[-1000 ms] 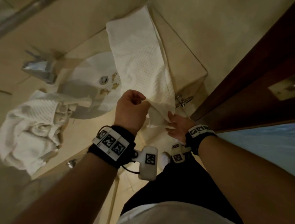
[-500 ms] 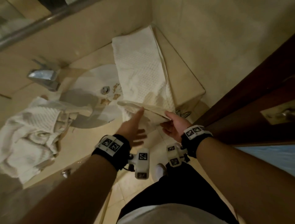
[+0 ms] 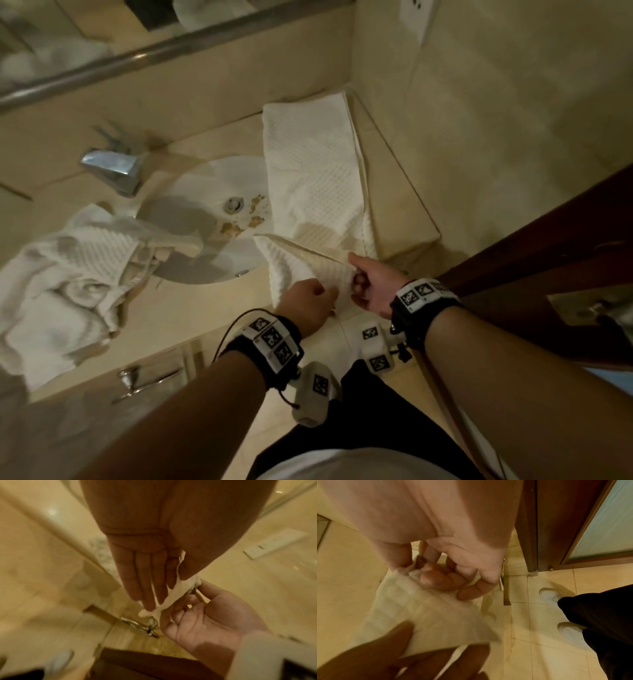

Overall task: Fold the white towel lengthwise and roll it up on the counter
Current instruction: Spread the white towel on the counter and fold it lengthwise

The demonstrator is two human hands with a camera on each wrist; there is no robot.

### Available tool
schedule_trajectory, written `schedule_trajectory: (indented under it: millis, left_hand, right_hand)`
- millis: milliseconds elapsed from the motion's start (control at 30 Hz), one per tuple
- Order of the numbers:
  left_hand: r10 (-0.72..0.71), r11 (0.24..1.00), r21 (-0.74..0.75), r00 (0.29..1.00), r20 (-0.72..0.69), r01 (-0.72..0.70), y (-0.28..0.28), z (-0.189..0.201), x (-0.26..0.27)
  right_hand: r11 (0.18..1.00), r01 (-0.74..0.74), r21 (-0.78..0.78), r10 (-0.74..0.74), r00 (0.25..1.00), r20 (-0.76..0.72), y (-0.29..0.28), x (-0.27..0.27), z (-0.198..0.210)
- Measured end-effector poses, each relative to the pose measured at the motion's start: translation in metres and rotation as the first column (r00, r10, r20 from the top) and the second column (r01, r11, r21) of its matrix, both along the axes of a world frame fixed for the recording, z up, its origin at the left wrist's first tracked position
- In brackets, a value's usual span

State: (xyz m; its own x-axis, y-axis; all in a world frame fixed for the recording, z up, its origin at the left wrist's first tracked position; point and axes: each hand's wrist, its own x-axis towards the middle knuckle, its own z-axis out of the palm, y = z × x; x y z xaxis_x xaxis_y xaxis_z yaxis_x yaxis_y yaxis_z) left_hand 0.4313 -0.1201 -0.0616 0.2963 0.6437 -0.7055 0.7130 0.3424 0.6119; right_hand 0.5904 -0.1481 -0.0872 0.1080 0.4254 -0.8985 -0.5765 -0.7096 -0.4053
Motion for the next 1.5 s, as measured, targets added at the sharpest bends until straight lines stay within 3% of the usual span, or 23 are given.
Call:
schedule_trajectory:
  millis: [67, 167, 267, 400, 567, 733, 800, 867, 933, 1100, 1233, 1300, 1500]
  left_hand:
    - [0.325, 0.912, -0.297, 0.94, 0.106, -0.282, -0.004, 0.002, 0.005]
    - [0.68, 0.643, -0.581, 0.721, 0.133, -0.499, -0.009, 0.004, 0.01]
    - [0.837, 0.479, -0.672, 0.525, 0.156, -0.564, -0.01, 0.0, 0.014]
    - [0.886, 0.409, -0.714, 0.435, 0.161, -0.568, -0.012, -0.007, 0.018]
    - [0.847, 0.467, -0.72, 0.493, 0.198, -0.514, -0.018, -0.009, 0.019]
    - [0.836, 0.494, -0.702, 0.503, 0.22, -0.513, -0.022, -0.009, 0.01]
    - [0.774, 0.567, -0.642, 0.6, 0.2, -0.516, -0.024, -0.009, 0.004]
    - [0.652, 0.67, -0.552, 0.749, 0.119, -0.495, -0.024, -0.009, -0.001]
    - [0.582, 0.741, -0.437, 0.813, 0.038, -0.51, -0.019, -0.01, -0.011]
    - [0.714, 0.693, -0.212, 0.697, 0.07, -0.689, 0.004, -0.01, -0.048]
    - [0.584, 0.81, -0.013, 0.805, 0.101, -0.586, 0.016, 0.007, -0.062]
    - [0.541, 0.832, 0.092, 0.837, 0.079, -0.547, 0.023, 0.02, -0.063]
    - [0.33, 0.93, 0.221, 0.933, -0.144, -0.295, 0.053, 0.034, -0.079]
  right_hand:
    - [1.0, -0.011, 0.019, 0.012, 0.999, -0.048, 0.001, 0.001, 0.005]
    - [0.994, 0.015, 0.107, -0.005, 0.996, -0.09, -0.004, 0.005, 0.006]
    - [0.992, 0.007, 0.13, 0.007, 0.994, -0.11, -0.013, 0.014, 0.008]
    - [0.995, -0.101, -0.02, 0.1, 0.994, -0.054, -0.027, 0.026, 0.005]
    - [0.966, -0.256, -0.039, 0.25, 0.962, -0.113, -0.04, 0.024, 0.011]
    - [0.981, -0.191, -0.014, 0.19, 0.981, -0.042, -0.045, 0.009, 0.012]
    - [0.989, -0.149, 0.002, 0.149, 0.989, 0.007, -0.045, 0.004, 0.009]
    - [0.993, -0.119, -0.012, 0.119, 0.992, 0.036, -0.046, 0.002, 0.006]
    - [0.993, -0.114, -0.027, 0.115, 0.992, 0.058, -0.047, 0.002, 0.004]
    - [0.993, -0.117, 0.008, 0.115, 0.988, 0.098, -0.056, 0.003, 0.014]
    - [0.991, -0.129, 0.04, 0.125, 0.988, 0.086, -0.054, 0.004, 0.029]
    - [0.99, -0.137, 0.045, 0.132, 0.986, 0.098, -0.051, 0.004, 0.037]
    - [0.991, -0.108, 0.079, 0.099, 0.989, 0.108, -0.04, 0.009, 0.057]
